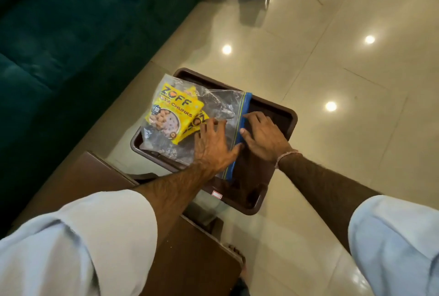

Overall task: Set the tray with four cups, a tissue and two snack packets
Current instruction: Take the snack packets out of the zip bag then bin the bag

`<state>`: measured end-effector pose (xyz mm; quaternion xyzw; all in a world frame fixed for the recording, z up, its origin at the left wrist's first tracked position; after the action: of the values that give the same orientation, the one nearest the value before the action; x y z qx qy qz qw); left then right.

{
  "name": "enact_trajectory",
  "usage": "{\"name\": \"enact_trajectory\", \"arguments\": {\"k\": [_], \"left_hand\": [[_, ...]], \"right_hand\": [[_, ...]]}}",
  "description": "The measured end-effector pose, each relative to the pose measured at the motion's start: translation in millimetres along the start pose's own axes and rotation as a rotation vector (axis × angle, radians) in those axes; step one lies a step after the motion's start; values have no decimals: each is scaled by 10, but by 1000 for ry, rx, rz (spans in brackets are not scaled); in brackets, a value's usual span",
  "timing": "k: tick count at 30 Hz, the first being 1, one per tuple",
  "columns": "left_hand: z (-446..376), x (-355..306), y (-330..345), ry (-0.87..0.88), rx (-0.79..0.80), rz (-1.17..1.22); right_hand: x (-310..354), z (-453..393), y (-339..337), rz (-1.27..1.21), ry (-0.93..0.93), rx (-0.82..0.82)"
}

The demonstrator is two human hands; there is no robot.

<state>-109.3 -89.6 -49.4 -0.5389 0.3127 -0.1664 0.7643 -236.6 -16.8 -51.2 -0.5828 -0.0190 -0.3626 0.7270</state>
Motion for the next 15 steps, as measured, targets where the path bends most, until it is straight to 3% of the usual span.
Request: {"name": "enact_trajectory", "arguments": {"k": [4,8,15], "left_hand": [[-32,-74,163,-34,35,-28],[-53,-7,71,-131,-25,139],[-157,202,-199,-132,-145,155]], "right_hand": [[-47,-28,91,-72,-3,-47],[-61,-85,149,-251,93,-64],[28,-67,143,-771,356,-348]]}}
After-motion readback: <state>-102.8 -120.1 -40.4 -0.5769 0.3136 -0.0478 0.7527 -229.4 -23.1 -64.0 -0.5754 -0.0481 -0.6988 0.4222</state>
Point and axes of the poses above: each hand's wrist, its own z-axis away from the middle knuckle, its own y-axis out of the palm, x = y × z, the point moved 6 cm from there along -z, towards the middle knuckle, and after that the axes turned 1 degree about -x, right-handed, at the moved point
